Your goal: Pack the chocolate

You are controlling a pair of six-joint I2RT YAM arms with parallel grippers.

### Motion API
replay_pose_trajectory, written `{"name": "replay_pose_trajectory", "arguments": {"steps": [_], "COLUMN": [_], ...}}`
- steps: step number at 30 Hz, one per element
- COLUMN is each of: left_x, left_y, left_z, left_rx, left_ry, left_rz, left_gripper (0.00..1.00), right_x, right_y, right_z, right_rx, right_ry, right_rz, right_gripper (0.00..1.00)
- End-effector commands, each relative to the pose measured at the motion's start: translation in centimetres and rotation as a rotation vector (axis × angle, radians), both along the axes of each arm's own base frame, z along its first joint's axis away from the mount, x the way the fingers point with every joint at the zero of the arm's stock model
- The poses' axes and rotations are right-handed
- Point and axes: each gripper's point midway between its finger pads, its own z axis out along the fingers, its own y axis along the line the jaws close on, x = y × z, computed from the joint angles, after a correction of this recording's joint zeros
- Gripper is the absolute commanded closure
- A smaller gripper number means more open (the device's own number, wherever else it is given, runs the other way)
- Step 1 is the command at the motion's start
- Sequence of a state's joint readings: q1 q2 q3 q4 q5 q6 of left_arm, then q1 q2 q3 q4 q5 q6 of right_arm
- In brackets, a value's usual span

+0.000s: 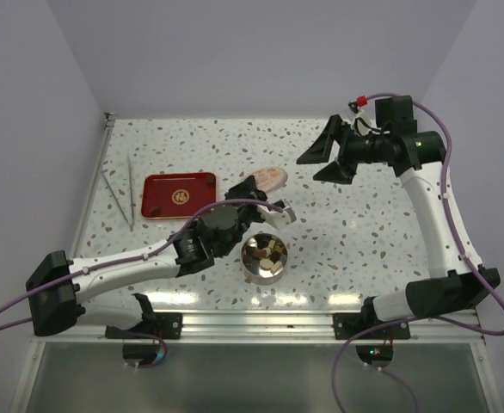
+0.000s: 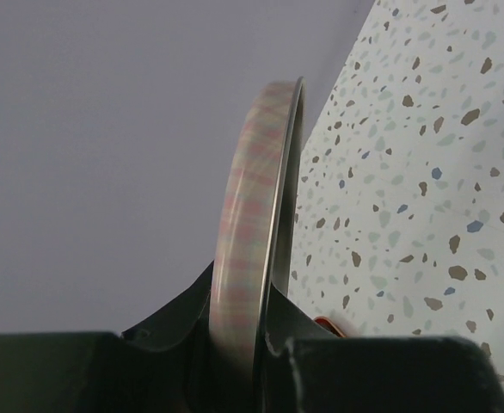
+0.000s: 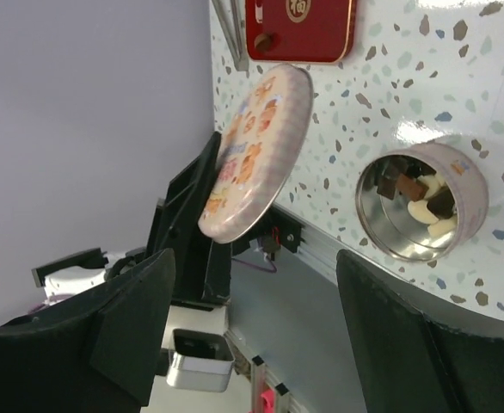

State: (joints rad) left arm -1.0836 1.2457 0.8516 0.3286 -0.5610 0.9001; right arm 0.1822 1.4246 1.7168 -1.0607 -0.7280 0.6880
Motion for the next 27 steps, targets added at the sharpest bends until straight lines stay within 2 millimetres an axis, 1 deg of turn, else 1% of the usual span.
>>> {"name": "replay_pose_trajectory", "arguments": {"steps": [1,2,3,5,9,13,14,15,16,23,27], "left_x": [-0.5,-0.9,-1.0,-1.3,-2.0,-2.1,-2.2,-2.2,-2.3,-2.7,-3.0], "left_y": [0.4,0.1,0.1,-0.4,-1.2,-1.5,-1.7,-1.9,-2.3,-3.8,-4.6], "left_z": [4.2,4.6,4.4,4.5,4.5,4.6,4.6,4.6,4.4,4.6,4.8], "left_rx": [-0.066,-0.062,-0.049,-0.038,-0.029,-0.025,-0.022,-0.023,-0.019,-0.023,-0.025], "left_ry": [-0.145,-0.179,-0.189,-0.214,-0.228,-0.258,-0.268,-0.269,-0.267,-0.290,-0.301], "left_rz": [0.021,0.014,0.018,0.013,-0.019,-0.015,-0.019,-0.025,-0.035,-0.064,-0.088], "left_gripper": [1.00,1.00,1.00,1.00,1.00,1.00,1.00,1.00,1.00,1.00,1.00], "right_x": [-1.1,-1.1,-0.8,-0.9,-0.4,-0.6,-0.7,-0.7,-0.8,-0.6,-0.4], "right_y": [0.0,0.0,0.0,0.1,0.5,0.9,1.0,1.0,1.2,1.8,2.3], "right_z": [0.0,-0.4,-0.5,-1.2,-1.3,-1.5,-1.9,-1.8,-2.1,-2.4,-2.6], "right_rx": [0.016,0.018,0.019,0.022,0.069,0.102,0.107,0.119,0.133,0.139,0.141], "right_ry": [0.012,0.022,0.015,0.033,0.016,0.043,0.056,0.043,0.063,0.059,0.051], "right_rz": [0.010,0.004,-0.002,-0.007,-0.015,-0.017,-0.021,-0.021,-0.026,-0.026,-0.020], "right_gripper": [0.21,0.21,0.21,0.21,0.21,0.21,0.21,0.21,0.21,0.22,0.26]}}
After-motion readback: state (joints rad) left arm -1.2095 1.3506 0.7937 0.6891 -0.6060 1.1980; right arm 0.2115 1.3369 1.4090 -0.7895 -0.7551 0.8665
